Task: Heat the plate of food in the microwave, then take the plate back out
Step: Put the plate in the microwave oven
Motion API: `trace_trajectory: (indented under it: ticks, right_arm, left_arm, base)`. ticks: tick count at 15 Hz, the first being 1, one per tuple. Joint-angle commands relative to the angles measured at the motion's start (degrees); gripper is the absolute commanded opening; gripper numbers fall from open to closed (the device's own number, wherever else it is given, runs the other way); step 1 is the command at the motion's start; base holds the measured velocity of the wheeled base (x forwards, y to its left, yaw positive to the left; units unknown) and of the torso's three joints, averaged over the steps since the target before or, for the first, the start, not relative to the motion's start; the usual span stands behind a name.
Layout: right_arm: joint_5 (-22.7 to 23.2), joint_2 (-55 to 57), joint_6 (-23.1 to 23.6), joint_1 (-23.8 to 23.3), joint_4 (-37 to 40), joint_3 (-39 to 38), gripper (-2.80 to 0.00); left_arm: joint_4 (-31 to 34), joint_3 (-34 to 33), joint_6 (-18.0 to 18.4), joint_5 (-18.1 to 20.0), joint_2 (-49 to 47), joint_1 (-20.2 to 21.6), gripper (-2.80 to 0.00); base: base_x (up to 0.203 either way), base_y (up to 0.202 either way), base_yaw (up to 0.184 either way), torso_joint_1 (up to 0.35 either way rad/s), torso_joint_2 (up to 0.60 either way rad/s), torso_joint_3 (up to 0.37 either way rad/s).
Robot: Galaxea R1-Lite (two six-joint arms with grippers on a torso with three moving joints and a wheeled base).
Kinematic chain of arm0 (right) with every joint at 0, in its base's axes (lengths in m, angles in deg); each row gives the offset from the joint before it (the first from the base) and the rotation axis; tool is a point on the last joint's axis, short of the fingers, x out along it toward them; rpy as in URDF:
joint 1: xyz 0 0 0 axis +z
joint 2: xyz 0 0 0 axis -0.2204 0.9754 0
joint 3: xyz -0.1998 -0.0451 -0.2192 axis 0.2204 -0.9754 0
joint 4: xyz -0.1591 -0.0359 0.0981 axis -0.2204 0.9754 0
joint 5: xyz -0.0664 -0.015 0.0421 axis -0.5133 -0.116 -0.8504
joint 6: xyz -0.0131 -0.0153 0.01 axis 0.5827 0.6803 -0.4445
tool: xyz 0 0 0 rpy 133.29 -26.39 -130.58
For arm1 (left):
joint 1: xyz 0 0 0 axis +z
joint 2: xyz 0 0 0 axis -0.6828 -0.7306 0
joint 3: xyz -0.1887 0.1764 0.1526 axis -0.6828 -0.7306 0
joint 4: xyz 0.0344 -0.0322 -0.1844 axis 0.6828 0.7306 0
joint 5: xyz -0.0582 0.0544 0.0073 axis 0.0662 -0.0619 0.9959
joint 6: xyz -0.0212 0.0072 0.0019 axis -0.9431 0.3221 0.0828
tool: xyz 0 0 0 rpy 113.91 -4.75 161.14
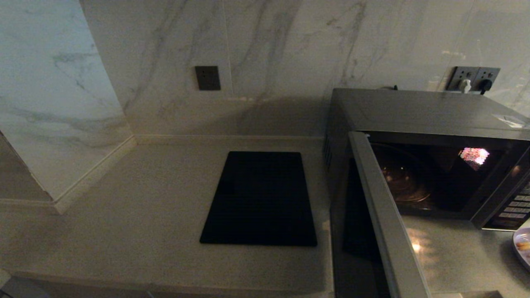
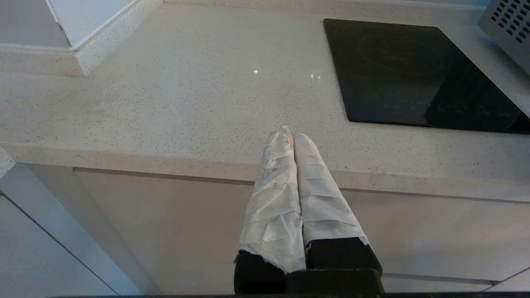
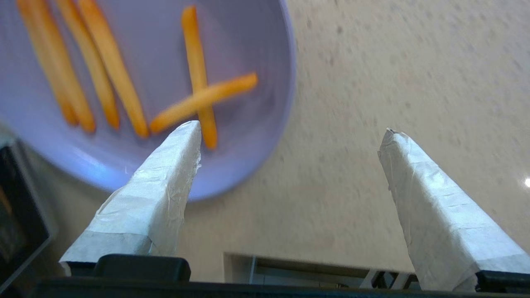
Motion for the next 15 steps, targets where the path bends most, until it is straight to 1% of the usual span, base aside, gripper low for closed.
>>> trace_trajectory:
  ticks: [1, 12, 15]
  right_arm:
    - [0.0, 3.1, -0.2, -0.1, 0.2, 1.6, 0.00]
    - [-0.2, 9.6, -0.1, -2.8, 0.2, 7.3, 0.00]
    - [-0.2, 10.2, -0.1, -3.0, -0.6, 7.3, 0.00]
  left_arm:
    - [0.0, 0.0, -0.1, -0.1, 0.0, 0.0, -2.80]
    - [0.0, 0.0, -0.1, -0.1, -0.1, 0.0, -2.80]
    - [0.0, 0.0, -0.1, -0.1, -0.1, 0.0, -2.80]
  base:
    - [0.000, 0.000, 0.000, 0.000, 0.00, 0.000]
    - [0.000, 0.000, 0.000, 0.000, 0.00, 0.000]
    - [0.000, 0.000, 0.000, 0.000, 0.00, 0.000]
